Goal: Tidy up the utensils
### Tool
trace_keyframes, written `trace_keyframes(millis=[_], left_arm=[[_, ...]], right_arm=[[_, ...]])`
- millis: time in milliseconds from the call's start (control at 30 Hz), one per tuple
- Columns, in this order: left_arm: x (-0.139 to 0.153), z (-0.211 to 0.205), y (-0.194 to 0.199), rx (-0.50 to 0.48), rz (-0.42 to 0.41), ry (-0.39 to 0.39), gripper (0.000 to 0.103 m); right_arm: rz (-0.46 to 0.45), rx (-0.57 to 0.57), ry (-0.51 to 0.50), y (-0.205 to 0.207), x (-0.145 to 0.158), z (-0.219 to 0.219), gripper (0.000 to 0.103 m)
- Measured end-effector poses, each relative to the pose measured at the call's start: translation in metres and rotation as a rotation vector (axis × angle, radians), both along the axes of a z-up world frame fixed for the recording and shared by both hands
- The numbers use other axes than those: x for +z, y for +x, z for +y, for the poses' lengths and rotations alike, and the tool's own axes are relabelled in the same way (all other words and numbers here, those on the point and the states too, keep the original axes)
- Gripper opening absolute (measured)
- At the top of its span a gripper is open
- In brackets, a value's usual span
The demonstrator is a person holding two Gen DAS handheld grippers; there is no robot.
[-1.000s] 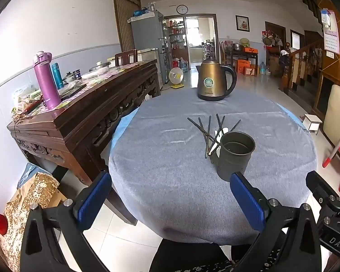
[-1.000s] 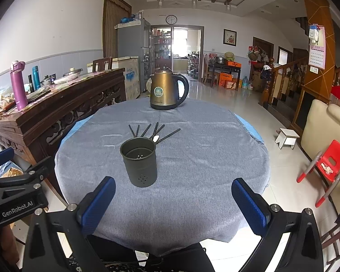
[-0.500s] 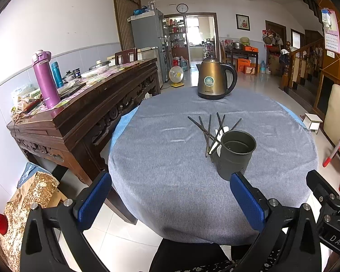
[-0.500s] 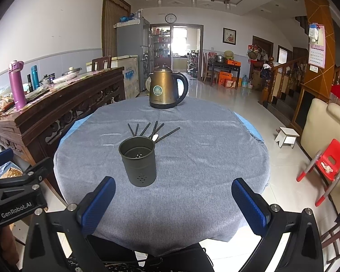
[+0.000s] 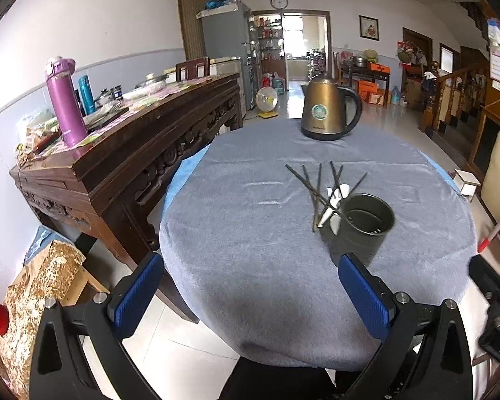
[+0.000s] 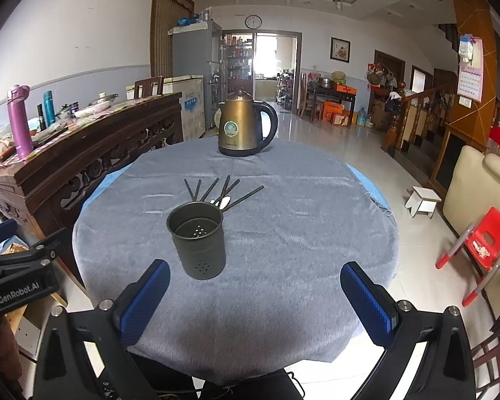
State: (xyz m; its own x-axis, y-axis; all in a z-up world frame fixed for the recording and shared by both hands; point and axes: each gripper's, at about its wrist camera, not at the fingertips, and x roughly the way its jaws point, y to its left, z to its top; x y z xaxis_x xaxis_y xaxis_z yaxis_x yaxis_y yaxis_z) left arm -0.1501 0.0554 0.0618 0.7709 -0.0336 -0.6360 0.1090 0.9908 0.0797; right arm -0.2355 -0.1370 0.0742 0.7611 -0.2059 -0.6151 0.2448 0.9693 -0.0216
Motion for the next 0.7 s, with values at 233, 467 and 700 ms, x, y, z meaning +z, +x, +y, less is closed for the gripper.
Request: trace_keyframes(millis=[233,467,700], left_arm=[[-0.011,0.012,0.066,0.029,0.094,-0.032,0.103],[-0.044,0.007,0.163,0.039,0.261,-0.082,0.103],[-0.075,-0.012,0.262,0.058,0.397,-0.17,0.095]], right_arm=[[0.053,0.032,0.154,0.043,-0.003,-0.044,0.103],[0.155,0.032,0.432,0.137,-0.031,-0.11,0.103],[0.27,0.007,0.595,0.255,-0.078,-0.141,0.072]])
